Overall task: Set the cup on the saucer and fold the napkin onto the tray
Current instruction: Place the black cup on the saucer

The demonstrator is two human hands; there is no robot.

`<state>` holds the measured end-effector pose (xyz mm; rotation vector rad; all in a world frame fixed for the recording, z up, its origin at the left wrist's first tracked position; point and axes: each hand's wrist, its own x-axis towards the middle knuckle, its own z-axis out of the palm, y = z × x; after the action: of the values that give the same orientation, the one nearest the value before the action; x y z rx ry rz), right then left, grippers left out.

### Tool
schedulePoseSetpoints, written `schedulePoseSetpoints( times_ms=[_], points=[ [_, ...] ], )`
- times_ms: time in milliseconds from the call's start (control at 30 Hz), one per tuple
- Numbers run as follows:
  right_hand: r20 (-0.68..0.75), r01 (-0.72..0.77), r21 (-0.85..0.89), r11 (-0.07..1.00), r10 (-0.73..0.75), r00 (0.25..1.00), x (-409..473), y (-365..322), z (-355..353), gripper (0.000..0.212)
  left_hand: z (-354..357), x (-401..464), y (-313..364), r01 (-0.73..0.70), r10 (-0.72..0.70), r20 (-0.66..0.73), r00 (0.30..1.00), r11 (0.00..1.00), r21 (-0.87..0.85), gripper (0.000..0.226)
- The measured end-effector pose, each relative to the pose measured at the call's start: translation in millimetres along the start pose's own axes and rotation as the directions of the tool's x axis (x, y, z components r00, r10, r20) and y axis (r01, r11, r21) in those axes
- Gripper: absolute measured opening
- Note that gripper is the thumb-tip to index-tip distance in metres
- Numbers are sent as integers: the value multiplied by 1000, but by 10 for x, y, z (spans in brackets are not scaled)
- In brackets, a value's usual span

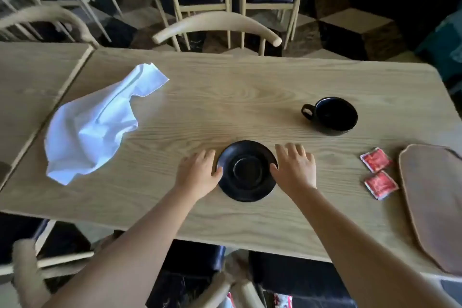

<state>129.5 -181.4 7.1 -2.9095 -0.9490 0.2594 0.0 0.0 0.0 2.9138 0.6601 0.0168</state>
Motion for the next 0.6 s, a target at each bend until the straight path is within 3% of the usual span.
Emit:
schedulePoseSetpoints(
  times_ms=[133, 267, 333, 433, 600],
  points=[
    [9, 14, -6, 1000, -14, 1000, 26, 68, 183, 38, 191, -25, -12, 64, -62, 25, 998, 996, -61, 24],
    [-38, 38, 120, 992, -34, 999, 12, 69, 293, 31, 304, -59, 50, 158, -154, 37, 987, 975, -154, 16],
    [31, -4, 257, 966, -4, 1000, 24, 67, 288, 27, 312, -38, 129, 244, -237, 58, 970, 930, -274, 9],
    [118, -138, 561, 816, 86, 989, 34, 122, 260, 25, 344, -29, 238, 369, -354, 126, 927, 792, -486, 10],
    [123, -218, 749, 626, 192, 974, -184, 516, 125, 29, 414, -110, 541, 445, -438, 224, 871, 506, -739, 31]
  ],
)
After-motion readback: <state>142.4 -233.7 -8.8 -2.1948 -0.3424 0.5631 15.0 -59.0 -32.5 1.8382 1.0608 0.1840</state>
